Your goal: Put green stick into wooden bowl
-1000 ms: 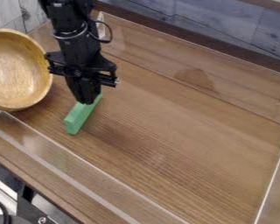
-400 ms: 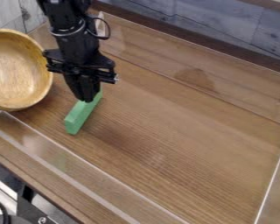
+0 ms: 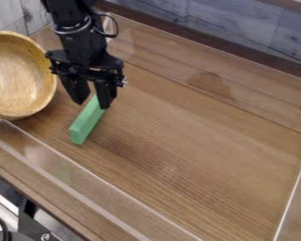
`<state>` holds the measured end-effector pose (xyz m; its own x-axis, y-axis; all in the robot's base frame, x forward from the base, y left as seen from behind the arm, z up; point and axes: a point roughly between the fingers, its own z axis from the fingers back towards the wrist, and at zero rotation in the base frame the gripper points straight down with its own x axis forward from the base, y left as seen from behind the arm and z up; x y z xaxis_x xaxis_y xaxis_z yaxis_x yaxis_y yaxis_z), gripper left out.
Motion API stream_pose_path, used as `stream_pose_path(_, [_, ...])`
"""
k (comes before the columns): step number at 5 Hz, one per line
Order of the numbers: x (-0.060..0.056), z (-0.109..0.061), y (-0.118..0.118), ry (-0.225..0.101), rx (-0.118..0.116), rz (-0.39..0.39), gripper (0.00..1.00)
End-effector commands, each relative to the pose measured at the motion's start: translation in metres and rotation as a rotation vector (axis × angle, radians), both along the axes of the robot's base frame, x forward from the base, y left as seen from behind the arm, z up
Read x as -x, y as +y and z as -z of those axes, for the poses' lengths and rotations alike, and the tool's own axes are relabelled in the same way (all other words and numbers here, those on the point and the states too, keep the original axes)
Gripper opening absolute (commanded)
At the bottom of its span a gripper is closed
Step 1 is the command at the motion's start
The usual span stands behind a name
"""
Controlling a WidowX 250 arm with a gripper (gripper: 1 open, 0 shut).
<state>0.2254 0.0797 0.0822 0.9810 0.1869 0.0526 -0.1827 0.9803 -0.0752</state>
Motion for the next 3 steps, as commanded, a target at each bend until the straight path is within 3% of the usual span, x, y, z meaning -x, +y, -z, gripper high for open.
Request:
stream_pose_path(1, [-0.0086,-0.0103,0.0061,-0.054,-0.027,-0.005,0.00])
stream_pose_path(3, [-0.0048,-0.0023,0.0049,-0.038,-0.035,0.005,0.00])
